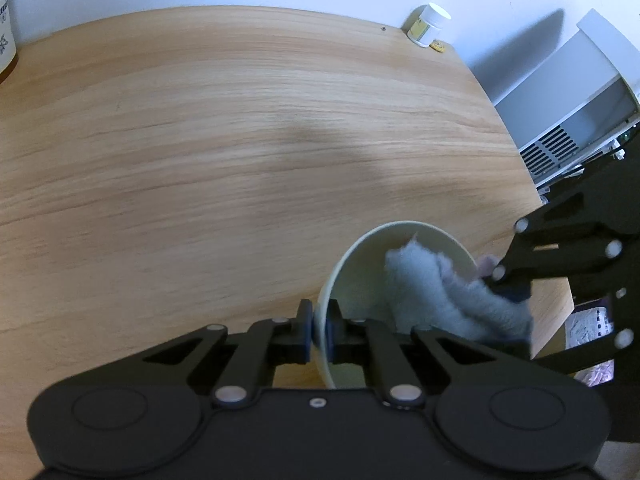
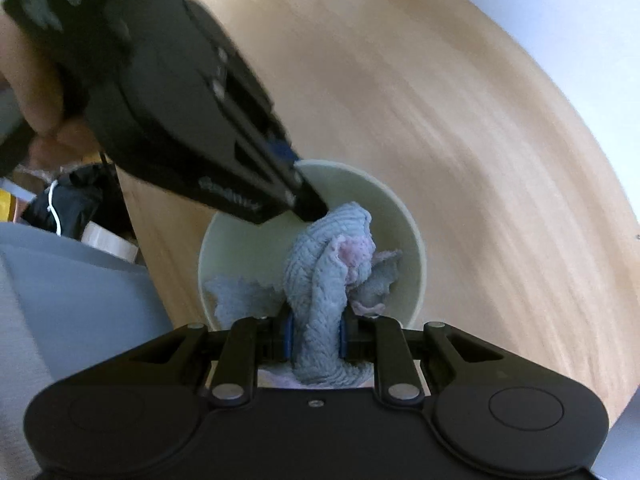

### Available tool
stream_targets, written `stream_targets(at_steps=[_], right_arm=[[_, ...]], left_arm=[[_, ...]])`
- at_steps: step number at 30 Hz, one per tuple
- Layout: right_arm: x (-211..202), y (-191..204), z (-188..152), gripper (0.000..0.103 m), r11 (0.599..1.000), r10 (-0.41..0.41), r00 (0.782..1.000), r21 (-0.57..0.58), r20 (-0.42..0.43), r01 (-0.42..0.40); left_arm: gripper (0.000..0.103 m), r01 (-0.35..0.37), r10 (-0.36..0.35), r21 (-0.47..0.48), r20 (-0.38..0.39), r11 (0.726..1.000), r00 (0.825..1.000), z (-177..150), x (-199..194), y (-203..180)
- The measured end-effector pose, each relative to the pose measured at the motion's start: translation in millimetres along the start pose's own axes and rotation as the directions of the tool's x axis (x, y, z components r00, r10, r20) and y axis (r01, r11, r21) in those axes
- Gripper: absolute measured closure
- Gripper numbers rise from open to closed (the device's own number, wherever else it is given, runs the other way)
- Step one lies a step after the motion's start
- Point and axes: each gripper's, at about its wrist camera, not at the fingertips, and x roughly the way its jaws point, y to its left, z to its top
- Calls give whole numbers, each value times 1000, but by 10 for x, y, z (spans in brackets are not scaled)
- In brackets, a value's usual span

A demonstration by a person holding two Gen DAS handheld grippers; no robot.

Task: Clean bowl
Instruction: 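Scrub the bowl's inside with the cloth in the right tool while the left tool holds the rim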

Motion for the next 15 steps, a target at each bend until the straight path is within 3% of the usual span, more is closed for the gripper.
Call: stream_targets(at_steps=[8, 15], right_arm=[[245, -33, 39, 81, 990, -136, 984, -19, 114, 139], [316, -124, 72, 80, 997, -71, 996, -8, 56, 72]], left_arm=[[96, -4, 4, -14, 19, 1000, 1000, -4, -6, 21], [96, -36, 37, -23, 42, 999, 998, 30, -28, 26]])
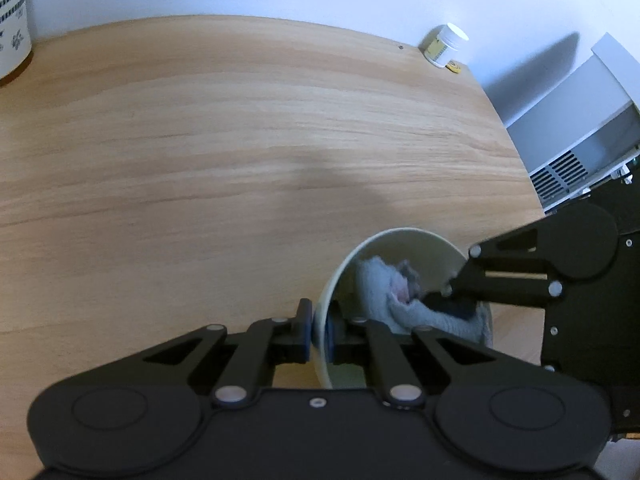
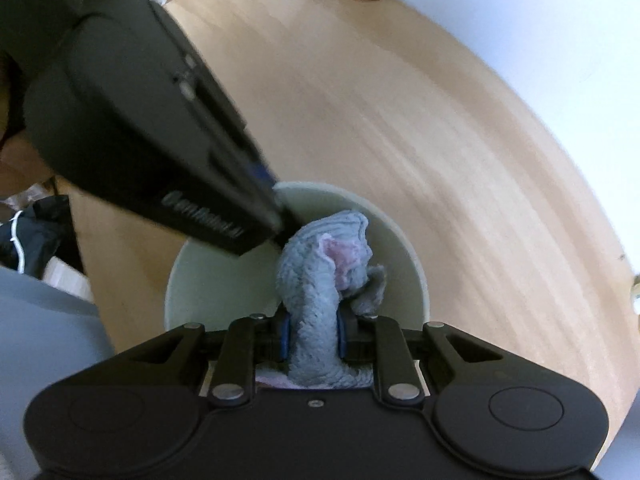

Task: Clean bowl
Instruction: 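Scrub the bowl's inside with the cloth in the right tool while the left tool holds the rim, then keep wiping the bowl's inside with the right tool's cloth while the left tool holds the bowl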

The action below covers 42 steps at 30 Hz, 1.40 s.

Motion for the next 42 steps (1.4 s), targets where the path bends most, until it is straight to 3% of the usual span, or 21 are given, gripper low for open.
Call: stream_targets(at_steps=[5, 7, 8, 12, 15, 22, 24, 26, 27, 30, 34, 37, 42], right_arm=[[-120, -117, 14, 72, 999, 52, 998, 18, -22, -52], [-230, -153, 14, 42, 1000, 29, 999, -2, 12, -29], [-302, -176, 12, 39, 1000, 20, 999, -11, 37, -20], [-643, -273, 51, 39, 996, 37, 996, -88, 86, -30], [-816, -265, 57, 39, 962, 54, 993, -271, 101, -24], [-570, -119, 2, 52, 872, 117, 993, -475, -33, -119], [-370, 217, 42, 53, 858, 129, 990, -495, -48, -136], [-397, 224, 2, 78, 865, 141, 987, -475, -82, -163], [-433, 213, -17, 85, 870, 149, 984, -460, -97, -177], [-366, 203, 15, 86, 879, 155, 982, -439, -108, -187], [-367, 190, 44, 87, 924, 135, 988, -351, -70, -151], [-442, 153, 66, 87, 962, 42, 999, -270, -19, -45], [-493, 112, 93, 87, 986, -27, 999, -166, 27, 31]], left_arm=[[97, 26, -27, -15, -29, 1000, 999, 33, 15, 39], [97, 30, -30, -6, -25, 1000, 999, 17, 6, 42], [97, 33, -33, -4, -24, 999, 999, 10, 2, 46], [96, 54, -54, -19, -28, 998, 998, 19, 4, 67], [96, 59, -59, -4, -33, 998, 998, 43, 5, 50], [96, 71, -69, 39, -60, 997, 996, 99, 36, 39], [96, 70, -68, 35, -60, 997, 996, 114, 47, 48], [96, 70, -68, 29, -55, 997, 996, 127, 46, 57], [96, 70, -69, 27, -53, 997, 996, 131, 51, 51], [96, 70, -69, 13, -44, 997, 997, 129, 57, 49], [96, 68, -68, 5, -36, 998, 997, 93, 43, 55], [94, 66, -66, -1, -34, 998, 997, 72, 34, 48], [93, 58, -58, -6, -23, 998, 998, 74, 39, 39]])
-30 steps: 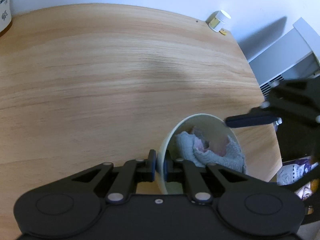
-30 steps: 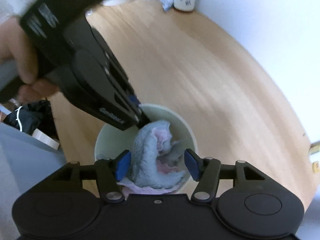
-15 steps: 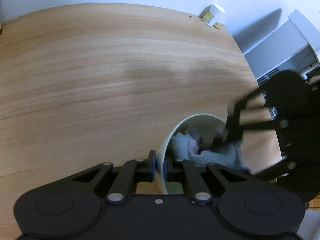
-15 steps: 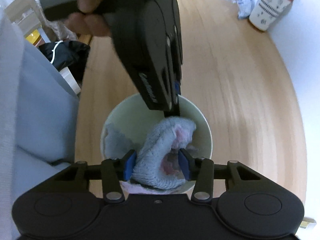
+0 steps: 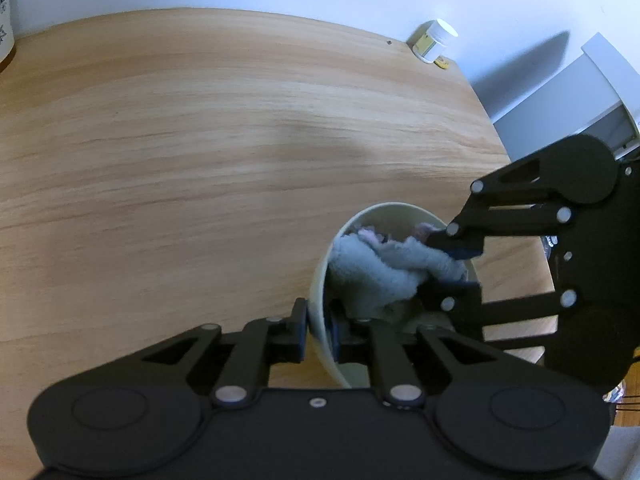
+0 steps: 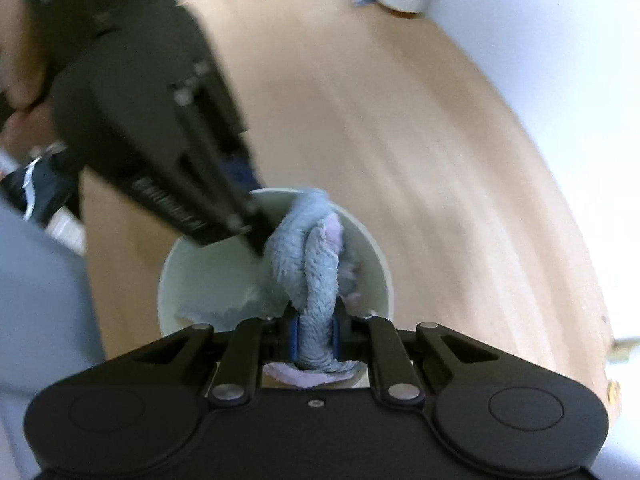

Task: Clean bowl
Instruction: 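Keep wiping the bowl's inside with the right tool's cloth while the left tool holds the bowl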

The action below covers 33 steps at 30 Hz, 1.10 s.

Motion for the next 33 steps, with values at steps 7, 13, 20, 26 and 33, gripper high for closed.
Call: stream_targets(at_steps=[7, 13, 20, 26, 33], right_arm=[[0, 92, -47, 87, 994, 97, 995, 56, -25, -95], [-148, 22, -28, 87, 977, 188, 982, 104, -15, -186], [-91, -126, 123, 87, 941, 263, 964, 209, 50, -267], [67, -79, 91, 87, 953, 246, 969, 179, 6, -243], [103, 145, 148, 86, 994, 86, 991, 79, -105, -78]], left_arm=[[96, -51, 53, -44, 35, 998, 998, 11, -6, -11], [96, -58, 60, -50, 30, 997, 998, -2, -1, -56], [97, -33, 35, -68, 27, 997, 999, -17, 16, -15], [97, -60, 60, -14, 14, 998, 998, 5, 47, -96], [96, -77, 77, 14, 6, 997, 997, 24, 70, -145]])
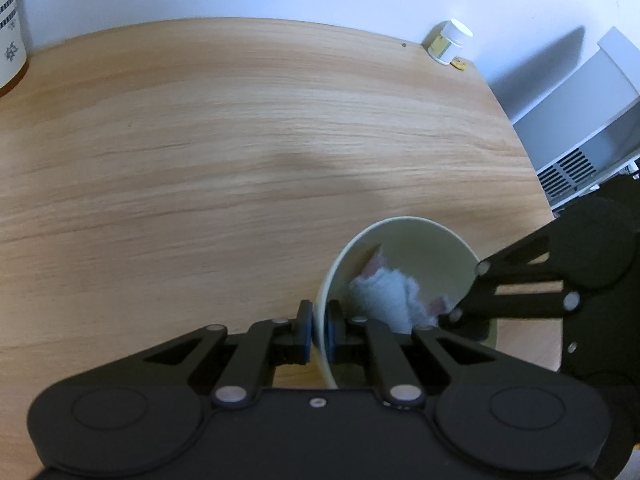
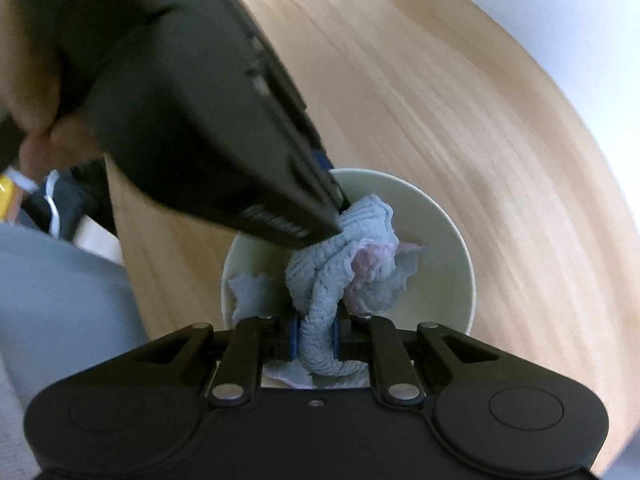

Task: Clean bowl
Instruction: 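Keep wiping the bowl's inside with the right tool's cloth while the left tool holds the bowl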

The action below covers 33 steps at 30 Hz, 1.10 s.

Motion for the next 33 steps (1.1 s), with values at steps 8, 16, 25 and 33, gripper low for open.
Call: stream_targets(at_steps=[8, 16, 25, 33], right_arm=[[-260, -88, -37, 86, 986, -159, 985, 65, 69, 155], [-115, -83, 24, 86, 999, 11, 993, -35, 120, -7], [-2, -99, 139, 86, 993, -13, 992, -117, 129, 28], [-101, -88, 157, 88, 983, -170, 963, -36, 211, 181]], left_arm=[[96, -7, 7, 8, 9, 1000, 1000, -8, -2, 3], [96, 22, -22, 27, -12, 999, 1000, -12, 1, 10], [96, 19, -19, 69, -13, 997, 1000, -37, 1, -37], [94, 9, -8, 71, -11, 997, 1000, -35, -3, -23]])
